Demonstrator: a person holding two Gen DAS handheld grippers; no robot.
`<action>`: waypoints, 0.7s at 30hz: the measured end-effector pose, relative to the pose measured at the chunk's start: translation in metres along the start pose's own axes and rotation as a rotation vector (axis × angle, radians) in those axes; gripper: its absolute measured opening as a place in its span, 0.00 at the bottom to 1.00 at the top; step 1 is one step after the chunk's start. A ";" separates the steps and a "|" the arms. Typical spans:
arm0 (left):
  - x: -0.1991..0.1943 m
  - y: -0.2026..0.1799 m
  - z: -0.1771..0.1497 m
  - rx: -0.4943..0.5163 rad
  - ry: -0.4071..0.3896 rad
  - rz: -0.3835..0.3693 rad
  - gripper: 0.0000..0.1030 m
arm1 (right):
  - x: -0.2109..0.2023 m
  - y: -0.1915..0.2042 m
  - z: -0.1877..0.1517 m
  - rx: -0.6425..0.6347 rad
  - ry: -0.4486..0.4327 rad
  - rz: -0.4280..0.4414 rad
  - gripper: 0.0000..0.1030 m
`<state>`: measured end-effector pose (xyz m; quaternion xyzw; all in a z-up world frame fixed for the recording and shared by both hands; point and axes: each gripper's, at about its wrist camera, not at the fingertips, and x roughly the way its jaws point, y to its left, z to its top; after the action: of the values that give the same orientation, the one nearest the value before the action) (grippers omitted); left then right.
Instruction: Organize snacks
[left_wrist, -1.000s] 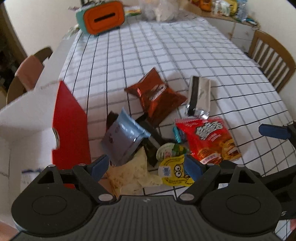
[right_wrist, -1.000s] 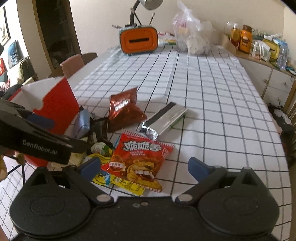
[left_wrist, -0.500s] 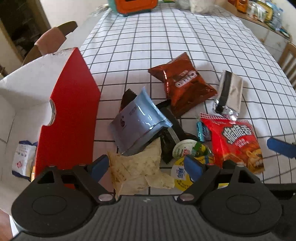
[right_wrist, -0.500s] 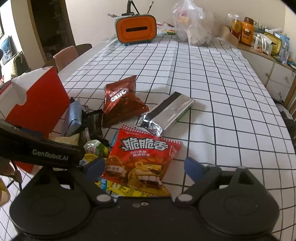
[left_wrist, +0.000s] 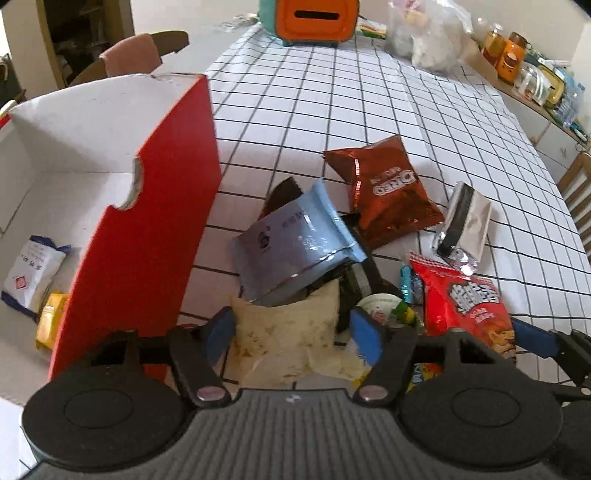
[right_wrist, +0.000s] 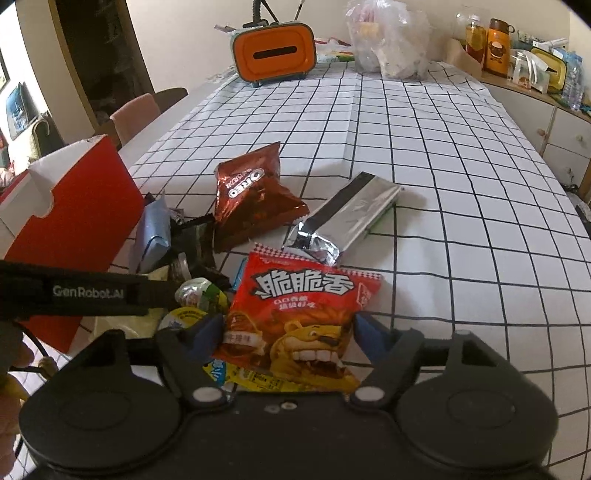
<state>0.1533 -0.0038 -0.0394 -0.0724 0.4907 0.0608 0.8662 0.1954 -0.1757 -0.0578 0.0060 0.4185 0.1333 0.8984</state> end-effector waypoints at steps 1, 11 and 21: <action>0.000 0.001 -0.001 -0.002 -0.002 0.009 0.58 | -0.001 0.001 -0.001 -0.007 -0.003 -0.004 0.68; -0.008 0.003 -0.008 0.012 -0.024 -0.005 0.47 | -0.015 -0.002 -0.008 -0.017 -0.043 -0.010 0.50; -0.017 0.009 -0.009 0.020 -0.034 -0.034 0.45 | -0.038 -0.006 -0.016 -0.005 -0.070 -0.005 0.41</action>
<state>0.1352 0.0029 -0.0301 -0.0712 0.4752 0.0425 0.8760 0.1617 -0.1928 -0.0402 0.0072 0.3864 0.1319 0.9128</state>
